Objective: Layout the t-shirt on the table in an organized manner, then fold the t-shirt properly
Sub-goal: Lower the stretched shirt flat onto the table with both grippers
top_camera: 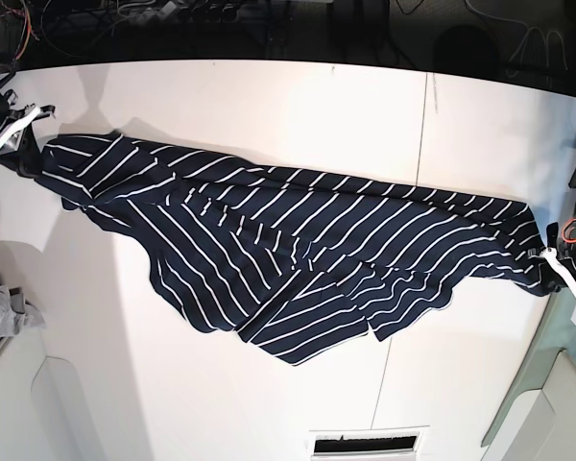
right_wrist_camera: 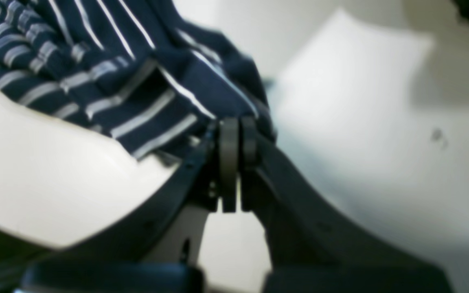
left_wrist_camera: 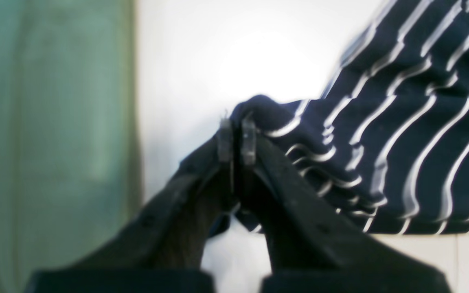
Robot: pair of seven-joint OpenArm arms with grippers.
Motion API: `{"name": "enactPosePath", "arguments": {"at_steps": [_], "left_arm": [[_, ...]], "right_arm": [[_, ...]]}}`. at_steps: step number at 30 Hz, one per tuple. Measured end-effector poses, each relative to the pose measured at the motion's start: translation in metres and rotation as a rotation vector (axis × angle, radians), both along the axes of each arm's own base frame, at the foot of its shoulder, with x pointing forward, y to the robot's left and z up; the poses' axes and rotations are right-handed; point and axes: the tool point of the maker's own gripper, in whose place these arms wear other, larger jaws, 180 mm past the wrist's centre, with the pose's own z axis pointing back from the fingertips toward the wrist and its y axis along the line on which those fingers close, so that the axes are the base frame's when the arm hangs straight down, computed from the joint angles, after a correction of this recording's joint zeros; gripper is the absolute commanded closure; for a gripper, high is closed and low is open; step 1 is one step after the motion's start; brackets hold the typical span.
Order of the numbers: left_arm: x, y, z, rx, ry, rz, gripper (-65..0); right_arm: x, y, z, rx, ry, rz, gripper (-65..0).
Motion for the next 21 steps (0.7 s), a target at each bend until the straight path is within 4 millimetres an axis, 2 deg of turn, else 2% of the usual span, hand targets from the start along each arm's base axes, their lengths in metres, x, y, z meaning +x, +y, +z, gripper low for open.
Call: {"name": "enactPosePath", "arguments": {"at_steps": [4, 6, 10, 13, 15, 16, 19, 20, 21], "left_arm": [[0.028, -0.009, 0.036, -0.022, -0.102, -0.018, -1.4], [0.038, -0.003, 0.051, -0.039, -0.143, 0.037, -1.3], [0.049, 0.009, 0.064, -0.039, -0.168, 0.085, -1.3], [0.064, 0.011, 0.074, -0.077, -0.210, 0.109, -1.3], [0.073, 0.013, 0.073, -0.111, -0.209, 0.134, -1.3], [0.076, 0.010, 0.067, -0.116, -0.198, 0.129, -1.4], [0.077, -0.010, 0.038, -0.134, -0.117, 0.095, -1.4], [0.076, -0.019, 0.027, -0.132, -0.085, 0.078, -1.4], [0.075, -0.028, 0.016, -0.129, -0.057, 0.059, -1.4]], "right_arm": [[0.059, -0.005, 0.040, -0.037, -0.131, 0.050, 0.0], [0.090, -0.010, 0.058, -0.066, -0.176, 0.074, 0.0], [0.152, -0.025, 0.084, -0.119, -0.213, 0.072, 0.0], [0.201, -0.034, 0.114, -0.101, -0.299, 0.039, 0.0], [0.227, -0.038, 0.127, -0.039, -0.340, 0.007, 0.0], [0.234, -0.040, 0.124, -0.036, -0.321, 0.001, 0.0], [0.250, -0.055, 0.108, 0.002, -0.251, -0.080, -26.0], [0.251, -0.057, 0.102, 0.016, -0.230, -0.088, -31.7], [0.250, -0.057, 0.094, 0.030, -0.209, -0.094, -34.3]]}}
